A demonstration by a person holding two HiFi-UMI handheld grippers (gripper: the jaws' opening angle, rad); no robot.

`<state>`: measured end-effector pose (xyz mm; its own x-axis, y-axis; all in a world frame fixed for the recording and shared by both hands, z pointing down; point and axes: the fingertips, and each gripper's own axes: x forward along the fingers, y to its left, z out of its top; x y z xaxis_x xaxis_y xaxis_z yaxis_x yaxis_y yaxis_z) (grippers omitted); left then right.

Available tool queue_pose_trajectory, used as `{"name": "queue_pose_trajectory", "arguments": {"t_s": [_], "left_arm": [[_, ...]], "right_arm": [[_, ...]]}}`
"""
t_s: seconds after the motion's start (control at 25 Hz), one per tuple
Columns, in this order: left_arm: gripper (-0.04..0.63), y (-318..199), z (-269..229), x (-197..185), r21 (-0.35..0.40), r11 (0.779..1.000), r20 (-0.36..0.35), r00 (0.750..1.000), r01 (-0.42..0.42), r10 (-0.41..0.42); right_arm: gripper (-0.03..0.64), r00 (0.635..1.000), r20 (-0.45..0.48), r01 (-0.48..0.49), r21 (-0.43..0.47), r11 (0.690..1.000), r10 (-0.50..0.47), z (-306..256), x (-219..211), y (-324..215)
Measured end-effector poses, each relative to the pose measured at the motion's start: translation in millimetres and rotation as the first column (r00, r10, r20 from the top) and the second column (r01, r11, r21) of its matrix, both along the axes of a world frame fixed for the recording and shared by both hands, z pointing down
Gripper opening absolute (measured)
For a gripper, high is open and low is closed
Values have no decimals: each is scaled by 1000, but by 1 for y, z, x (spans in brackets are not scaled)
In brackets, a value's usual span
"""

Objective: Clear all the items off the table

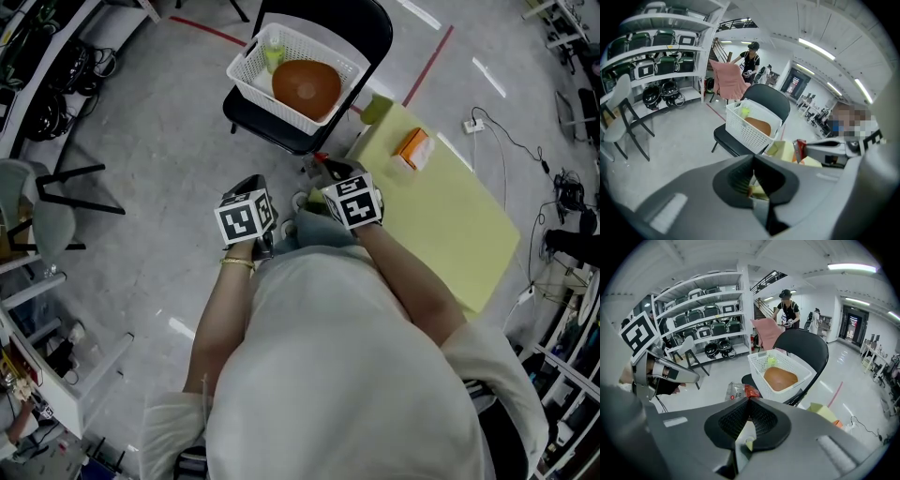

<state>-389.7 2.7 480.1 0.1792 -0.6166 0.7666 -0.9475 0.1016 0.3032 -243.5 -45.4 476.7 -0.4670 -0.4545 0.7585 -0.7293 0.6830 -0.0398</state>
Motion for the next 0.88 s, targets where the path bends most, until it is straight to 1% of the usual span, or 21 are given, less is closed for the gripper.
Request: {"name": "queue_pose_trajectory", "arguments": {"t_s": [0.2,0.4,0.6,0.88], "left_arm": [[9,-24,-4,3,10,1000,2,1000,-10,10],[9,-59,-4,-6,19,1000,18,1000,1,-1],[9,-99,-3,-13,7,1000,17,1000,-4,4],[9,-143,5,-15,-23,1000,4,1000,-10,11]], "right_arm": [[6,999,13,-30,4,1000,30,-1,1,-30],[6,999,22,-49,4,999,49,2,-3,-74],[6,999,17,-34,-8,999,34,4,-14,-114],[6,1000,-2,-15,-41,999,15,17,-24,-151]]}}
